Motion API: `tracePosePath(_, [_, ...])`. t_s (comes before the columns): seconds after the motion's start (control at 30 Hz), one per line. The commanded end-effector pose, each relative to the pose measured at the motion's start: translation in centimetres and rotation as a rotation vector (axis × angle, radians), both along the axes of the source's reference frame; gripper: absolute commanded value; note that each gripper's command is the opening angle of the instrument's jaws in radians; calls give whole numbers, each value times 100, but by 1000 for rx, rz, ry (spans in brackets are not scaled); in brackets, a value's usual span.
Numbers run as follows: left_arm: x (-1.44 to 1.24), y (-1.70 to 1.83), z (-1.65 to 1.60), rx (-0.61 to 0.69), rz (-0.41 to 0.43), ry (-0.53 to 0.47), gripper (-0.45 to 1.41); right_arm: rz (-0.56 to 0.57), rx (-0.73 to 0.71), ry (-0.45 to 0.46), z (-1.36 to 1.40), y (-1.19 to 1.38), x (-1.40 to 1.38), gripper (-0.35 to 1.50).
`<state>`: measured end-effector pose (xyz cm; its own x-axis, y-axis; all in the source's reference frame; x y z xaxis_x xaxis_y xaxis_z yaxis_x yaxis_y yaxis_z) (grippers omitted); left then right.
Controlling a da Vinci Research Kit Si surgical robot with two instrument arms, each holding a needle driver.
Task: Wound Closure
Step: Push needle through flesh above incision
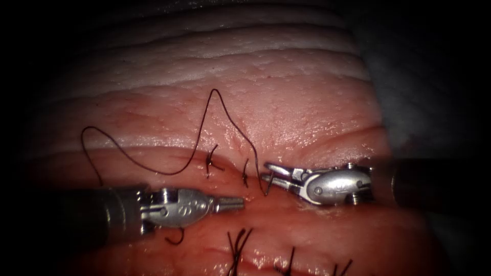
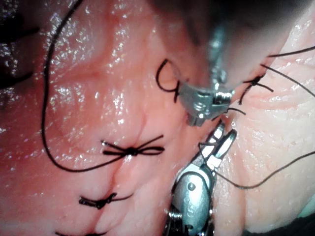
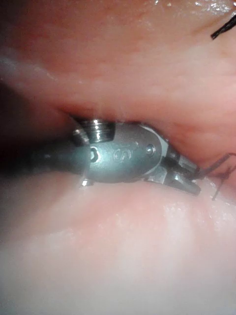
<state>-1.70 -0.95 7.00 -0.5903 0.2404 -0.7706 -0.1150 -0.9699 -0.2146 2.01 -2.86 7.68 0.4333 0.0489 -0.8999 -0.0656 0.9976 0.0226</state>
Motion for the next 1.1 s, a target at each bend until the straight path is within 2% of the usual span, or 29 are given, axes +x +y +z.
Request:
tracePosePath(0.03, [-5, 0, 6, 0, 0, -1, -37, -7, 3, -1, 6, -4, 9, -35])
tracePosePath(0.53, [-5, -1, 6, 0, 0, 0, -37, -91, 185, -7, 27, -29, 15, -35])
tracePosePath(1.1, [-4, 0, 6, 2, 2, -3, -37, -187, 231, -35, 36, -60, 14, -35])
